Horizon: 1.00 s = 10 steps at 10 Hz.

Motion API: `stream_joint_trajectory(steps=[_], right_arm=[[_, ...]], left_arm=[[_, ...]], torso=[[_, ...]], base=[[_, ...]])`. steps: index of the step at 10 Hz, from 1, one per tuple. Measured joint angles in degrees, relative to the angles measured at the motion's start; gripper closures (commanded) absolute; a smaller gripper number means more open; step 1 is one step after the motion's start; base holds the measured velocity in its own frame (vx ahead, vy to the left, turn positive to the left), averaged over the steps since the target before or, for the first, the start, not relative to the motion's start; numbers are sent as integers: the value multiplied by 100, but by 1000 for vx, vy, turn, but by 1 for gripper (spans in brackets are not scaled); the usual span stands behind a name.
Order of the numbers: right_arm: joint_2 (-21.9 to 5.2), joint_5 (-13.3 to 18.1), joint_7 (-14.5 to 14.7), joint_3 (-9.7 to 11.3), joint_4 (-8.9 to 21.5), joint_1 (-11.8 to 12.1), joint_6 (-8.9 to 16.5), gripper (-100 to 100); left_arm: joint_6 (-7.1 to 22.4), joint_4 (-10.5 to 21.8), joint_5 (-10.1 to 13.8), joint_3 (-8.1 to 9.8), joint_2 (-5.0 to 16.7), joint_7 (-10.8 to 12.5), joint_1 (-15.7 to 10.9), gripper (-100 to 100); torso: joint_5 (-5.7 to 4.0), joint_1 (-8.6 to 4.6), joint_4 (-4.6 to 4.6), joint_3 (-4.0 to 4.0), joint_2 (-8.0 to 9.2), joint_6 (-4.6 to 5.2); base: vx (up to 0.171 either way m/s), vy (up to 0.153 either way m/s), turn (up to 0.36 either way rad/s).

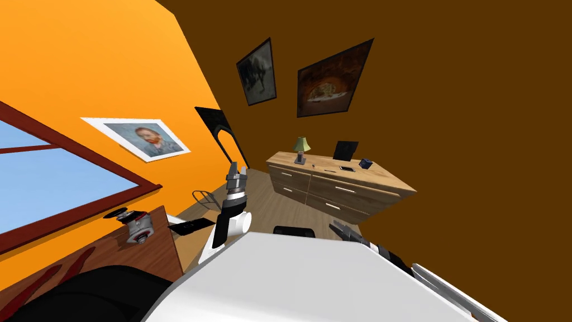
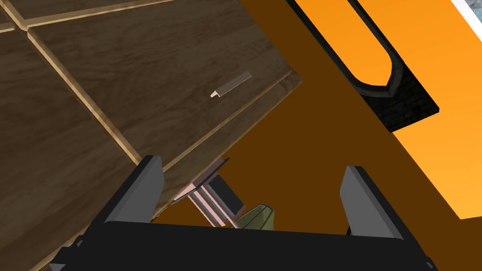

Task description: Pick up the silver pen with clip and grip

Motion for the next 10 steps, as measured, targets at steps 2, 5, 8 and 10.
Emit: stream_joint_trajectory(steps=[2, 5, 8, 10], right_arm=[[-343, 143, 75, 129, 261, 23, -10, -100], [-849, 252, 156, 197, 429, 120, -43, -100], [-1216, 386, 236, 331, 872, 39, -188, -100], [-1588, 486, 358, 399, 1128, 120, -248, -100]], left_arm=[[0, 0, 0, 0, 0, 0, 0, 0], [0, 0, 0, 0, 0, 0, 0, 0], [0, 0, 0, 1, 0, 0, 0, 0], [0, 0, 0, 1, 0, 0, 1, 0]], torso=[[0, -5, 0, 1, 1, 2], [-1, -7, -1, -2, -3, 1], [-3, -10, -1, -2, -3, 2], [-2, -10, -3, -8, -13, 1]], base=[[16, 48, 21], [24, 55, 85], [40, 62, 147], [63, 57, 137]])
